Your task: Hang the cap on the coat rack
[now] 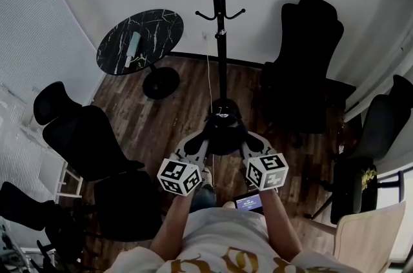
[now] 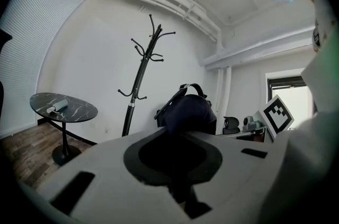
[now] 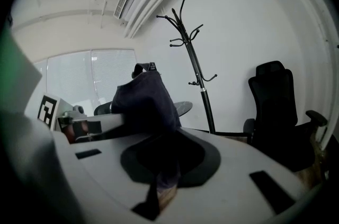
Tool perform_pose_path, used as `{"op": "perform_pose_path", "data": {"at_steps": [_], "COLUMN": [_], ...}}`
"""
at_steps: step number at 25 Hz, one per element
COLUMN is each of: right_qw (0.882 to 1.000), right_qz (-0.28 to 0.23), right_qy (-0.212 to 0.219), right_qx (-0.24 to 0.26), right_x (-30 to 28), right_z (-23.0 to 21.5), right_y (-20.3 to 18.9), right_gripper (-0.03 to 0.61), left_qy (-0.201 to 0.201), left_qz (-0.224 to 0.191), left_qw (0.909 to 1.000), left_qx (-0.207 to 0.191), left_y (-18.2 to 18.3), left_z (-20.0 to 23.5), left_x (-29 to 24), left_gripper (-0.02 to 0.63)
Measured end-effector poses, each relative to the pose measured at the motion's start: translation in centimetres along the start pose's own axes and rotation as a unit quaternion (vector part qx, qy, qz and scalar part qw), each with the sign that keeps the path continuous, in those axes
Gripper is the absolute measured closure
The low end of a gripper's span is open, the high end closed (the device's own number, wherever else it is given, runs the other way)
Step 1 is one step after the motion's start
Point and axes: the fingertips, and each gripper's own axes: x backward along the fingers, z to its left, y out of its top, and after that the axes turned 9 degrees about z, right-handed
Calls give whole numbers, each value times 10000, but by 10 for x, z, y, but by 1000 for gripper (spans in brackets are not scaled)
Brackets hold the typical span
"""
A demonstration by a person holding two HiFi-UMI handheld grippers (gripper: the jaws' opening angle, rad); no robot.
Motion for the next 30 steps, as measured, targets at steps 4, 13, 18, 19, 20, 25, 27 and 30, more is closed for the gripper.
{"op": "perform_pose_path", "data": {"at_steps": [4, 13, 18, 19, 20, 25, 27, 30], "right_qw": [9999, 9985, 9979, 9979, 9977, 9965, 9959, 9949], "right_qz": [39, 209, 220, 215, 212, 179, 157, 171], "right_qy": [-114, -493, -600, -613, -640, -820, -892, -992], "right_qx": [-81, 132, 54, 17, -4, -68, -66, -51], "right_x": [-20, -96, -141, -150, -158, -194, -202, -208], "right_z": [-13, -48, -63, -66, -70, -79, -79, -80], "right_y": [4, 37, 65, 71, 76, 91, 96, 99], "right_gripper": [551, 551, 551, 551, 551, 551, 551, 551], "left_qy": [-68, -298, -499, -550, -597, -809, -879, -999], "left_qz": [39, 22, -16, -33, -41, -56, -64, -28], "left_qw": [10000, 9991, 9980, 9976, 9973, 9956, 9948, 9936], "left_qx": [43, 292, 394, 415, 423, 462, 502, 528], "left_y": [3, 24, 47, 51, 55, 66, 69, 72], "left_z": [12, 81, 122, 129, 135, 169, 179, 186], "left_x": [-18, -87, -124, -131, -137, -162, -169, -174], "left_gripper": [589, 589, 589, 589, 589, 589, 588, 588]}}
